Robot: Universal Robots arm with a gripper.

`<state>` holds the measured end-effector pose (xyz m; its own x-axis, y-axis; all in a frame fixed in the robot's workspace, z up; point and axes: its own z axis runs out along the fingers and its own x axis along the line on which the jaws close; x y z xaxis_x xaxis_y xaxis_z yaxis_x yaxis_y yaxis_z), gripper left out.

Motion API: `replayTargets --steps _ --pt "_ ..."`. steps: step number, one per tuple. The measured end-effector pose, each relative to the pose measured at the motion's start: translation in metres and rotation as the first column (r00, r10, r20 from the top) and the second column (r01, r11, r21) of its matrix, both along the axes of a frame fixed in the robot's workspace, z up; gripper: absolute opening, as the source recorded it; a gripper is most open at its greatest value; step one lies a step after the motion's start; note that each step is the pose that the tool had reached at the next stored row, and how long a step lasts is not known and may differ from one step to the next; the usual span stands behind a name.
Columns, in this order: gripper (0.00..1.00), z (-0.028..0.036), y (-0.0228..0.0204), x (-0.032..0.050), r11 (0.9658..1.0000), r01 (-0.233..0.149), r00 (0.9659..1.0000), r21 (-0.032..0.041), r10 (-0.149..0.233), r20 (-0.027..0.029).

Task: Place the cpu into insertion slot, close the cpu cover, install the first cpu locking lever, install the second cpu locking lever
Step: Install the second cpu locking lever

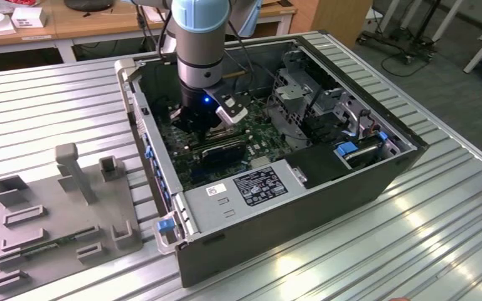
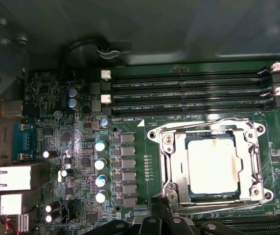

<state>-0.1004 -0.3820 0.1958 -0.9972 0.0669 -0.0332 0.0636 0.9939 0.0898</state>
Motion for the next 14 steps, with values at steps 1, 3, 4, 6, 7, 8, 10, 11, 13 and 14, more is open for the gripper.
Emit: replayTargets --steps 1,3,4,6,7,8,10,11,13,14 --pt "0.11 0.0008 0.0 0.0 1.0 0.0 1.0 0.0001 0.0 0.0001" --pt "0.11 0.0032 0.0 0.0 1.0 0.0 1.0 0.0001 0.0 -0.0003" --pt "0.11 0.0048 0.0 0.0 1.0 0.0 1.0 -0.0001 0.0 -0.0007" --pt "0.11 0.0082 0.0 0.0 1.0 0.0 1.0 0.0 0.0 -0.0012" --pt "0.11 0.0102 0.0 0.0 1.0 0.0 1.0 0.0 0.0 -0.0014" --pt "0.11 0.012 0.0 0.0 1.0 0.0 1.0 0.0 0.0 -0.0016" --pt "0.11 0.016 0.0 0.0 1.0 0.0 1.0 -0.0001 0.0 -0.0019" --pt "0.11 0.0181 0.0 0.0 1.0 0.0 1.0 0.0 0.0 -0.0019" --pt "0.11 0.0225 0.0 0.0 1.0 0.0 1.0 -0.0001 0.0 -0.002" --pt "0.11 0.0244 0.0 0.0 1.0 0.0 1.0 -0.0001 0.0 -0.002"
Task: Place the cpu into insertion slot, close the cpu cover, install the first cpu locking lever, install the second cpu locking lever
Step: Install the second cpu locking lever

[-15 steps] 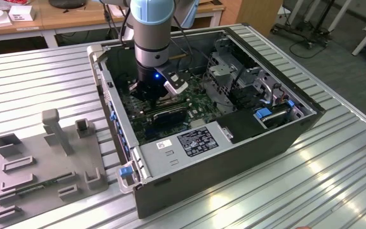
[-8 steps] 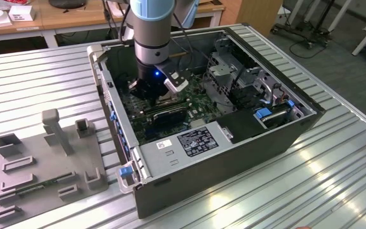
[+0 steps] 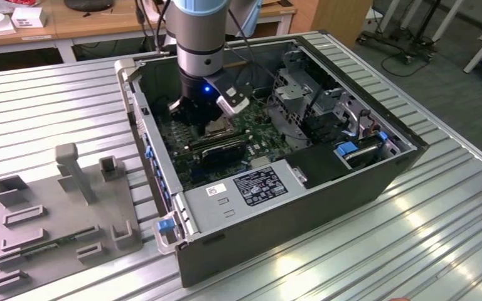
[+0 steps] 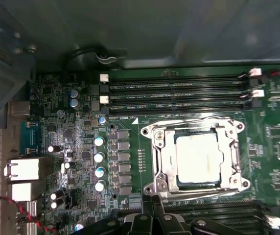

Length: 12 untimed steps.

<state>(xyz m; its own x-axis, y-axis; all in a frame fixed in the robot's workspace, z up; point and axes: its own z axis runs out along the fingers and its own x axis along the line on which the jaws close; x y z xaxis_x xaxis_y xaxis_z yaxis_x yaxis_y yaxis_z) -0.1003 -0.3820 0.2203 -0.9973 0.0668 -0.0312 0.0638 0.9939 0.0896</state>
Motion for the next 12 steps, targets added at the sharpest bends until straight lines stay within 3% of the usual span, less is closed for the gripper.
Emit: replayTargets --steps 6,12 --pt "0.11 0.0104 0.0 0.0 1.0 0.0 1.0 0.0001 0.0 0.0001" --pt "0.11 0.0116 0.0 0.0 1.0 0.0 1.0 0.0001 0.0 0.0"
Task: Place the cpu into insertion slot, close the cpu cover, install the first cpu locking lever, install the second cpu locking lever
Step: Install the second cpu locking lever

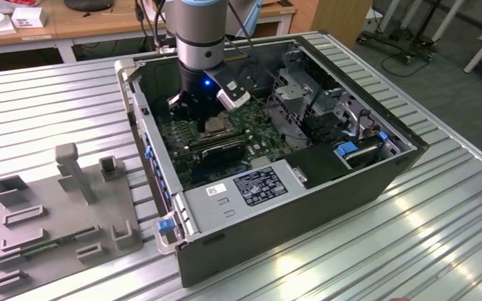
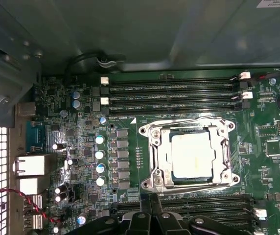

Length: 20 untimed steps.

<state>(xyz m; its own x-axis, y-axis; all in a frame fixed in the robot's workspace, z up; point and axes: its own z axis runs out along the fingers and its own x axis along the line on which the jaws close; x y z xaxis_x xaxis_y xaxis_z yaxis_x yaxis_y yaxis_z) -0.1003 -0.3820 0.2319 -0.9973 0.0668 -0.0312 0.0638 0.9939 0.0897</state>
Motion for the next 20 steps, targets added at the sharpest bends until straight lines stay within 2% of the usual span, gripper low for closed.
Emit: replayTargets --steps 4,13,20 --pt "0.11 0.0002 0.0 0.001 1.0 0.0 1.0 -0.0002 0.0 -0.0002" --pt "0.11 0.0001 -0.0001 0.0138 1.0 0.0 1.0 0.0 0.0 -0.0001" --pt "0.11 0.0001 0.0 0.0142 1.0 0.0 1.0 0.0 0.0 0.0"
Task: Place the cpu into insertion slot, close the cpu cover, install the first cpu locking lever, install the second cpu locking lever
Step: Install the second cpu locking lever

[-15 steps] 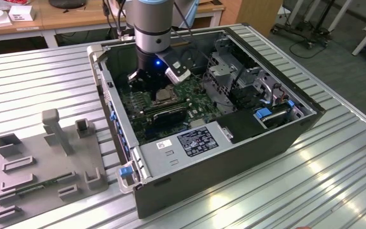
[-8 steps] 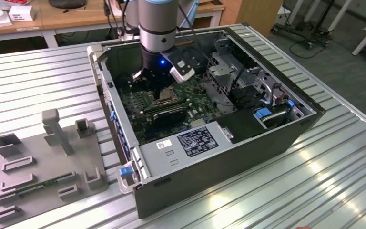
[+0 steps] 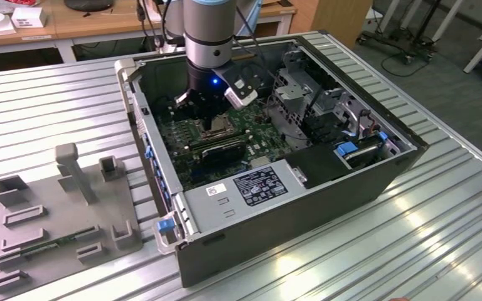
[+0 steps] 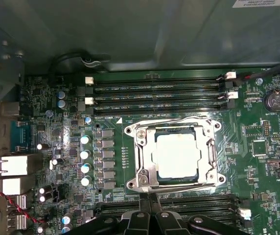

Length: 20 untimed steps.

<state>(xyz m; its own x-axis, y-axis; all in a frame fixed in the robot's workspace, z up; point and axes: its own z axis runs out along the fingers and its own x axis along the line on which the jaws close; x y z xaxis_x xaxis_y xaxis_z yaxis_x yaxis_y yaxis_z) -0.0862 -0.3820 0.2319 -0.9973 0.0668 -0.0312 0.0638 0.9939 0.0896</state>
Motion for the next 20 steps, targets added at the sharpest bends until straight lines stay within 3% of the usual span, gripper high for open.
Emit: replayTargets --steps 5,20 --pt "0.11 0.0 0.0 0.0037 1.0 0.0 1.0 0.0 0.0 0.0" --pt "0.11 0.0 0.0 0.0273 1.0 0.0 1.0 0.0 0.0 -0.0002"
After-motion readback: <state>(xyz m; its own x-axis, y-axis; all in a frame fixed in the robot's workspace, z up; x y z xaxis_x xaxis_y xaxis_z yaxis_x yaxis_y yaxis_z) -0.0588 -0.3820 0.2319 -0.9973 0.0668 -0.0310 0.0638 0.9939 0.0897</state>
